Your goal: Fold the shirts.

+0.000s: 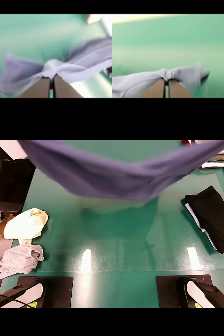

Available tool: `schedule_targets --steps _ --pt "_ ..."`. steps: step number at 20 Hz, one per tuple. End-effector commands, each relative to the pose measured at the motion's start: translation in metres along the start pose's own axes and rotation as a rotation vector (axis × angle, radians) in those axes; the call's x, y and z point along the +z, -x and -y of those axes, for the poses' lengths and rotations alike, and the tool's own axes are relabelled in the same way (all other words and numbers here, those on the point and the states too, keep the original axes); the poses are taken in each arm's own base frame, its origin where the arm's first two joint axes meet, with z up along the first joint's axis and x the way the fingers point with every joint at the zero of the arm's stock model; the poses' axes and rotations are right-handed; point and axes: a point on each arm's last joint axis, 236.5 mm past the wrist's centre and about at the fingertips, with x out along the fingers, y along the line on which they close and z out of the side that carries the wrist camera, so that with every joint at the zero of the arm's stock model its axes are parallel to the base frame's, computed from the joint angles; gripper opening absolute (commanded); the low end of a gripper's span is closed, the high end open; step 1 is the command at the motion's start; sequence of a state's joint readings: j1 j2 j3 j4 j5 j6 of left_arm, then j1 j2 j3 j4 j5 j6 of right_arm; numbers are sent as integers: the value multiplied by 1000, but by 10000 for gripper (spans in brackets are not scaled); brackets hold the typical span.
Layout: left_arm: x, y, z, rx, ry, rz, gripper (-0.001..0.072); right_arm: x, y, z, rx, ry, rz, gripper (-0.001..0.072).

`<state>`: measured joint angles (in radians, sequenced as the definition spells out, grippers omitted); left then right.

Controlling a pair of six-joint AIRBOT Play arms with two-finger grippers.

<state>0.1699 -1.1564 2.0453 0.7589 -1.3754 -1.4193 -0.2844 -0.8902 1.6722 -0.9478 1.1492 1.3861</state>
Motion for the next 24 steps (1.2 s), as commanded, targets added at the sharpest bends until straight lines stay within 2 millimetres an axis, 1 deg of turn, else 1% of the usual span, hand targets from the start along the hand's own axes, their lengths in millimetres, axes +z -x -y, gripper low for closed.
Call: schedule_targets --steps 1,2,4,6,7,8,9,10,11,12,13,14,15,17,19,20,21,22,24 --pt "61 87 91 -26 -195 269 24 90 78 -63 39 186 238 20" --pt "63 106 109 -25 -228 312 24 102 96 -76 45 218 277 19" --pt "65 141 142 -25 -285 396 24 115 122 -94 50 262 343 19" --pt "64 175 173 -25 -337 482 24 118 139 -89 -11 262 391 19" --pt "62 187 184 -27 -356 506 24 117 145 -82 -49 259 409 19" --pt "59 192 189 -24 -367 511 24 113 149 -74 -89 253 419 18" --pt "57 192 185 -5 -367 501 24 108 154 -65 -138 248 421 17" --pt "54 185 169 43 -356 471 23 102 154 -51 -192 240 403 16" --pt "50 173 144 97 -322 424 24 96 151 -40 -227 232 371 16" --pt "42 152 110 152 -257 353 23 87 137 -31 -236 222 309 16" --pt "26 127 78 183 -186 268 24 75 120 -22 -233 208 215 16" --pt "2 96 44 197 -105 160 24 60 98 -13 -217 186 108 17" --pt "-27 68 15 202 -27 53 24 40 76 2 -216 156 -13 16" --pt "-94 16 -41 209 133 -161 24 -13 28 38 -213 52 -282 16" --pt "-149 -22 -83 212 242 -319 24 -83 -22 76 -211 -78 -538 16" --pt "-175 -39 -102 213 288 -388 24 -116 -40 91 -208 -133 -644 16" --pt "-196 -55 -120 213 322 -440 25 -147 -57 104 -209 -186 -732 16" --pt "-210 -70 -136 214 339 -472 25 -174 -75 118 -210 -228 -793 16" --pt "-226 -100 -169 217 348 -486 25 -209 -110 143 -225 -282 -819 16"
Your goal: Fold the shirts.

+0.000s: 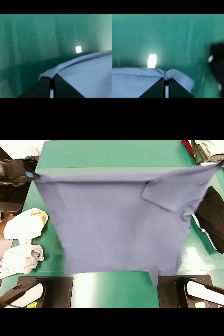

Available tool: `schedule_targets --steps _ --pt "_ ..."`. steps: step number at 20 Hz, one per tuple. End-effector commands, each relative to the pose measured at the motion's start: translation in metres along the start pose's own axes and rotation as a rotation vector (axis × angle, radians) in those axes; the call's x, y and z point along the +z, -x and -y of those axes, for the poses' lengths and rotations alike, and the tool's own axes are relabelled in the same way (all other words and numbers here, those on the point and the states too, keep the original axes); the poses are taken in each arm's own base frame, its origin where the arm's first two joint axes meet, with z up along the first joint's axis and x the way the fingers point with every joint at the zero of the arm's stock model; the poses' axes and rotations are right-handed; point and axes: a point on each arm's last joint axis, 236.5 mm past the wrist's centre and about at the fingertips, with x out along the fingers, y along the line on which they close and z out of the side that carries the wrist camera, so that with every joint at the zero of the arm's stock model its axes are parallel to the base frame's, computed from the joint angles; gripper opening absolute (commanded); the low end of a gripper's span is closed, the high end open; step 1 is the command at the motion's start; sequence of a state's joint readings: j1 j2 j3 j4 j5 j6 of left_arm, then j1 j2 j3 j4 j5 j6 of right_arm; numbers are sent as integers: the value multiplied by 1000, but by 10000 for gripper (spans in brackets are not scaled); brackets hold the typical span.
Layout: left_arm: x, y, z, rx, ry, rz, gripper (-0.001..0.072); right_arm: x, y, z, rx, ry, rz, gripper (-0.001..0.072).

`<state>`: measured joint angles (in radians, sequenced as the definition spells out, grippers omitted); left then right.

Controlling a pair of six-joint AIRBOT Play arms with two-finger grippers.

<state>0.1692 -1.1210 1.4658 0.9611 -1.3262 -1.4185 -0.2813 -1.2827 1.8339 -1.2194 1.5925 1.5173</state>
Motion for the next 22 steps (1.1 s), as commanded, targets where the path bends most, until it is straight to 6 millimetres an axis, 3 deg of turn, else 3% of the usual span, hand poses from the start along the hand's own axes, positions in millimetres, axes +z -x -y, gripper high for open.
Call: schedule_targets --steps 1,4,7,11,14,17,20,22 --pt "-9 -76 -55 16 45 -78 25 -16 -97 36 -2 -109 -132 16" --pt "17 -117 -78 -1 50 19 25 13 -151 50 -16 -130 -9 17" --pt "47 -144 -95 -17 57 147 25 44 -186 43 -15 -109 110 17" --pt "71 -157 -122 35 97 264 25 70 -216 30 -8 -86 225 17" --pt "77 -156 -127 63 43 291 25 80 -224 28 -11 -78 269 17" --pt "67 -158 -128 71 9 245 25 73 -225 31 -21 -69 239 16" --pt "31 -165 -125 62 -51 89 25 37 -231 40 -80 -11 85 16" --pt "2 -165 -134 92 -115 -41 25 9 -232 47 -132 36 -33 16"
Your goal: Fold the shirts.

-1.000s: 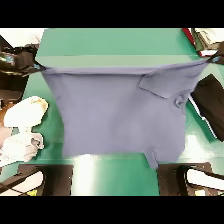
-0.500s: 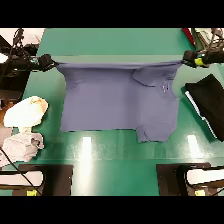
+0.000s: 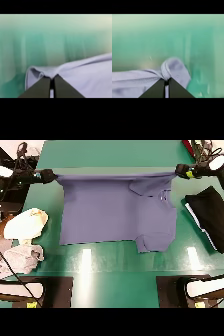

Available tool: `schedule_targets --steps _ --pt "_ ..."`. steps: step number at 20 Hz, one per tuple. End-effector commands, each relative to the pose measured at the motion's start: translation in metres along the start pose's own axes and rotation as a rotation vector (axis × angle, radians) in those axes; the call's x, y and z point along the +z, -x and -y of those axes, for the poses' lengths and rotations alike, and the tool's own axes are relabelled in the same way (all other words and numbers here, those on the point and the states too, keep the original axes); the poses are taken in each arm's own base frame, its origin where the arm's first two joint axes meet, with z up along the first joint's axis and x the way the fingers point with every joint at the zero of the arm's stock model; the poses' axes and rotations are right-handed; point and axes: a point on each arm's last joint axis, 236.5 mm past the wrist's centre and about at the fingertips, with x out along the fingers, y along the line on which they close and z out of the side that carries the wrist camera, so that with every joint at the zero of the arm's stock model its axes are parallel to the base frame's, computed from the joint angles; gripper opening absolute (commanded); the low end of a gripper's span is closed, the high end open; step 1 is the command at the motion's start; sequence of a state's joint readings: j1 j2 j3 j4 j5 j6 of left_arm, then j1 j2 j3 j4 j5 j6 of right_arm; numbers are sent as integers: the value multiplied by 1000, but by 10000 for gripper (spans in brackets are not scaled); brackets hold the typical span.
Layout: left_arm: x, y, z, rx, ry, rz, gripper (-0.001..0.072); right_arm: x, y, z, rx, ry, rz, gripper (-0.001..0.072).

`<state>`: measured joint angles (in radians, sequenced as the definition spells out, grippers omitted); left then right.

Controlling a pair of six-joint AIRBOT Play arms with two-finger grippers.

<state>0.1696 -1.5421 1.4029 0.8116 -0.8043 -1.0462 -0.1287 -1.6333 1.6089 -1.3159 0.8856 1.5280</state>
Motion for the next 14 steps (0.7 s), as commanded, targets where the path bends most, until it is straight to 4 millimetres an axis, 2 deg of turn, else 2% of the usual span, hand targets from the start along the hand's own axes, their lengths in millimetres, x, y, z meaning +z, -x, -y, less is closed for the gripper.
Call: schedule_targets --steps 1,4,6,8,11,14 --pt "-52 5 -12 35 -117 -222 24 -49 3 15 -88 87 -206 16" --pt "-89 11 -21 50 -142 -363 25 -82 1 13 -100 110 -307 17" --pt "-106 8 -25 54 -126 -394 25 -104 -6 14 -103 90 -355 16" --pt "-122 5 -28 53 -107 -422 25 -116 -12 14 -107 68 -370 17" --pt "-135 4 -30 49 -92 -450 26 -129 -18 10 -83 42 -393 21" --pt "-137 5 -28 63 -3 -456 28 -137 -16 1 -47 13 -425 35"
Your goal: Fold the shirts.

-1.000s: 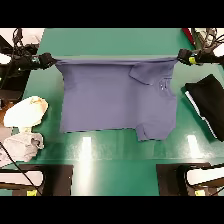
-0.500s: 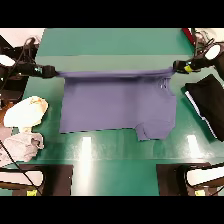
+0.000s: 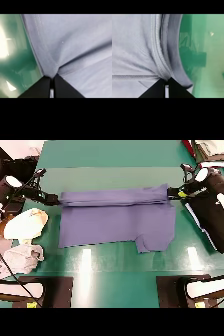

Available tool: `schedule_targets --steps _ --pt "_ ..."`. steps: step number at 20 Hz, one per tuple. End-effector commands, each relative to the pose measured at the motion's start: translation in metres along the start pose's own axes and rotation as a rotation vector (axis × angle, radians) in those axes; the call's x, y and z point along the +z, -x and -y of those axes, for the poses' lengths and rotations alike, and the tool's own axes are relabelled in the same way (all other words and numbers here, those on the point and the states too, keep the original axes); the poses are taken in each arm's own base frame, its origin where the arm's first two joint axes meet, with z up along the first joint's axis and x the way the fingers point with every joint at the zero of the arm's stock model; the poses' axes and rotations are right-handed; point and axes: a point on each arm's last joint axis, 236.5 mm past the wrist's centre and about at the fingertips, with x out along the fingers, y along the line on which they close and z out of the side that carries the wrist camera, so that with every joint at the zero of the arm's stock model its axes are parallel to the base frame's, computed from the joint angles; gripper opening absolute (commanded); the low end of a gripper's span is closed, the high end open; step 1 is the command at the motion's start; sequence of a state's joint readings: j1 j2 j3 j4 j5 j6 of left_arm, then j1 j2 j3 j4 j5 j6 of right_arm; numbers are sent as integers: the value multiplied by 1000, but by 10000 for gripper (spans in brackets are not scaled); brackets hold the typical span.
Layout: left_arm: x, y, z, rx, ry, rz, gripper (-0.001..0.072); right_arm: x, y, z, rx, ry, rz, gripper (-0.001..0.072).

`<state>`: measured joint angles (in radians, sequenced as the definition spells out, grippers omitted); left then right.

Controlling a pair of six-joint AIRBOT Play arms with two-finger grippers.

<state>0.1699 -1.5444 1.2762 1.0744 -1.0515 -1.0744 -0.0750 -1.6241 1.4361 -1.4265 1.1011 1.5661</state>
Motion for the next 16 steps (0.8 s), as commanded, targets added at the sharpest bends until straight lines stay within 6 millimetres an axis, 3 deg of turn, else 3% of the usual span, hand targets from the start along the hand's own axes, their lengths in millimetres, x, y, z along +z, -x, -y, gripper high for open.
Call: schedule_targets --steps 1,2,3,7,11,13,16 --pt "-11 -2 2 -11 76 -40 75 -14 -3 -11 43 -25 -51 176" --pt "-15 -2 5 -20 76 -57 340 -18 -3 -11 43 -24 -69 315" --pt "-18 -1 6 -27 77 -71 529 -24 -3 -11 43 -24 -93 328" --pt "-37 11 13 -56 122 -166 552 -47 13 -12 49 22 -192 328" --pt "-67 44 19 -87 189 -248 551 -55 59 -8 56 73 -178 327" --pt "-92 52 24 -84 228 -260 551 -49 83 -6 53 78 -120 327" --pt "-150 49 37 -90 268 -336 551 -43 106 -5 49 77 -52 327"
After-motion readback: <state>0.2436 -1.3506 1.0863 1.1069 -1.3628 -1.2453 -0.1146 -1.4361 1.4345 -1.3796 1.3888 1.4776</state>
